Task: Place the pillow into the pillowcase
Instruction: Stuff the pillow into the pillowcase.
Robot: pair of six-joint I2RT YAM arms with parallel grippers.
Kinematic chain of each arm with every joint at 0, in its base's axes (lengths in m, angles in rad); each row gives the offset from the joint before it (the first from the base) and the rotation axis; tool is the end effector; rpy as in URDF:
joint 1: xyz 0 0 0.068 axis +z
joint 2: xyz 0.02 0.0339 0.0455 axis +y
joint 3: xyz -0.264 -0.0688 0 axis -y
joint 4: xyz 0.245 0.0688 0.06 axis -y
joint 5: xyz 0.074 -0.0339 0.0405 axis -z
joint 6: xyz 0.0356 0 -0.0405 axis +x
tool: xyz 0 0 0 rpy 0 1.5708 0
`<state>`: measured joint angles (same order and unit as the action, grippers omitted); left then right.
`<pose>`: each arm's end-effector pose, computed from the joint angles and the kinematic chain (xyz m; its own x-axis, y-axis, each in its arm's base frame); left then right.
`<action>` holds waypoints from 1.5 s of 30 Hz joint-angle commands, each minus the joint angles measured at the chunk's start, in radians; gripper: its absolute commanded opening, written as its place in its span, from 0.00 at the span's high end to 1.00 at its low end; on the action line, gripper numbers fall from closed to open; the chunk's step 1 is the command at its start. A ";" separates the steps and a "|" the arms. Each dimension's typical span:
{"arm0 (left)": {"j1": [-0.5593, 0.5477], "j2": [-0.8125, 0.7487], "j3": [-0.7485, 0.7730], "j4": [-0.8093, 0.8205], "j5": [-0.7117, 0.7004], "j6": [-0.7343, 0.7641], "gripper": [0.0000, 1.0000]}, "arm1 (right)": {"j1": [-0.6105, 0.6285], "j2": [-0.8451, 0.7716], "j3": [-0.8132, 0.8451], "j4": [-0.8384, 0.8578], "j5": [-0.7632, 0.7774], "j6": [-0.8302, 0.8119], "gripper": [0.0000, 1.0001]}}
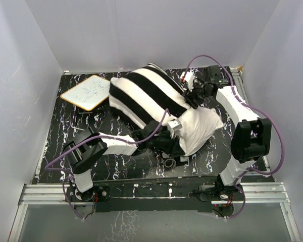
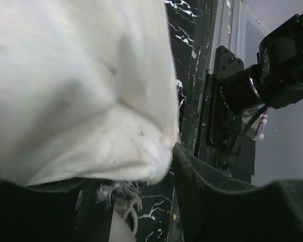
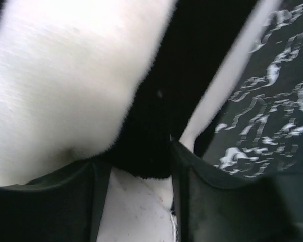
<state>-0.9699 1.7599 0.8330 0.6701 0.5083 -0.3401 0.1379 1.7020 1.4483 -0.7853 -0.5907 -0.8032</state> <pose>0.1928 -0.3120 0.1862 -0.4645 0.1623 -0.8706 0.8823 0.1695 -0.4392 0.3531 0.0690 0.2826 -0.3094 -0.6463 -0.6975 -0.8878 0.4591 -0.0316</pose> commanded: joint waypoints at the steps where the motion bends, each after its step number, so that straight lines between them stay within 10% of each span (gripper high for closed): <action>1: -0.024 0.002 0.125 -0.034 -0.026 -0.053 0.50 | -0.024 0.065 0.220 0.020 -0.065 0.083 0.40; 10: 0.043 -0.374 0.079 -0.512 0.050 -0.031 0.39 | -0.233 -0.274 0.063 -0.207 -0.354 -0.199 0.04; 19: -0.027 -0.590 0.013 -0.517 -0.160 0.287 0.39 | -0.235 -0.433 -0.305 -0.400 -0.361 -0.465 0.03; 25: -0.107 -0.348 0.155 -0.501 -0.276 0.594 0.34 | -0.224 -0.475 -0.441 -0.122 -0.212 -0.277 0.03; 31: -0.107 -0.097 0.412 -0.551 -0.315 0.834 0.04 | -0.565 -0.381 -0.277 -0.182 -0.460 -0.112 0.09; 45: -0.204 0.367 0.893 -0.759 -0.610 1.189 0.03 | -0.707 -0.361 -0.498 0.197 -0.402 0.381 0.20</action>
<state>-1.1324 2.0613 1.7039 -0.0364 0.0494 0.6907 -0.5674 1.3846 0.9684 -0.7620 -1.0088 -0.5808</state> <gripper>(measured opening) 0.971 0.791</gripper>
